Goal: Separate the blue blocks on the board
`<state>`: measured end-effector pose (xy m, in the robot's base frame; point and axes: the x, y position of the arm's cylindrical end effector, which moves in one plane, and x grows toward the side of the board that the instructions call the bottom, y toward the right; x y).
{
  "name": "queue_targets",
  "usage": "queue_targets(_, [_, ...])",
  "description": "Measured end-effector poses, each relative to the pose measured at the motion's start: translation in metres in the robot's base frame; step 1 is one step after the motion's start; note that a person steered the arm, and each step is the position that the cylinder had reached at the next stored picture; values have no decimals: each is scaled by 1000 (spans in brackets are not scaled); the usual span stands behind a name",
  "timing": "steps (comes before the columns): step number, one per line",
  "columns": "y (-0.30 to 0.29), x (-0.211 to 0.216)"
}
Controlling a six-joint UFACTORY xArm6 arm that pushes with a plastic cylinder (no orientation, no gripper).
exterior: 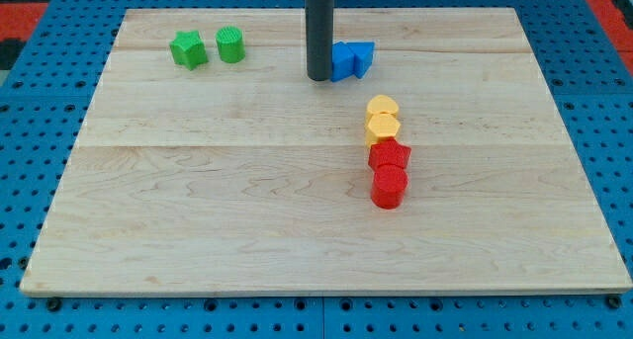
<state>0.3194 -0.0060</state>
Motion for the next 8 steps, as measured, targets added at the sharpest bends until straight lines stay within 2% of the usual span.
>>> queue_targets(1, [-20,-43])
queue_targets(2, [9,-60])
queue_targets(4, [52,-39])
queue_targets(6, [91,-48])
queue_targets(8, [87,-24])
